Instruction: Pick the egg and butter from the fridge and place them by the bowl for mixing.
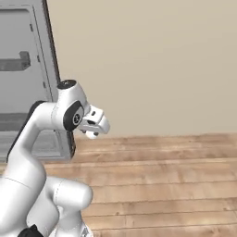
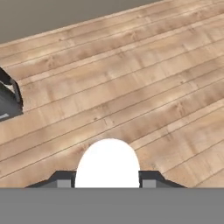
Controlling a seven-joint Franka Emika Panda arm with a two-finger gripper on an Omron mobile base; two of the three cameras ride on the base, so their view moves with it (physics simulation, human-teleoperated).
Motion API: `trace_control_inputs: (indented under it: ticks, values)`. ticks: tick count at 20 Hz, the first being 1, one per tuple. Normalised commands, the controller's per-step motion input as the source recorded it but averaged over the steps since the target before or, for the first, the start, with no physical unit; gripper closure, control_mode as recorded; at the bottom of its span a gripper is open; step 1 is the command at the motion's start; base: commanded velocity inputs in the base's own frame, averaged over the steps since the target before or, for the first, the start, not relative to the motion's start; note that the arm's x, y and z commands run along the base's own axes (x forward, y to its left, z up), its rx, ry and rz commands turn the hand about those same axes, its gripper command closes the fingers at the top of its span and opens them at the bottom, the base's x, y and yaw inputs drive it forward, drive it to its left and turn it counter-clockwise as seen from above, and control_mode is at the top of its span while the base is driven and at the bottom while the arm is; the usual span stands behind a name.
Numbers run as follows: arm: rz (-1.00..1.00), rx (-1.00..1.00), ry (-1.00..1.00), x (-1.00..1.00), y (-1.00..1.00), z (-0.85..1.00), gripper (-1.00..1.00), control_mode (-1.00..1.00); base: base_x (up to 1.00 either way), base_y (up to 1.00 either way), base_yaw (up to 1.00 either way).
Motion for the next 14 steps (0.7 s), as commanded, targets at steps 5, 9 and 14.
trace_control_inputs:
  ticks: [5, 9, 14]
  values:
    - [0.0, 0.0, 0.0, 0.0, 0.0, 0.0, 1.0, 1.0, 0.46, -0.15, -0.64]
    - [0.0, 0.0, 0.0, 0.0, 0.0, 0.0, 1.0, 1.0, 0.48, -0.35, -0.6]
    - [0.0, 0.0, 0.0, 0.0, 0.0, 0.0, 1.0, 1.0, 0.73, -0.56, -0.54]
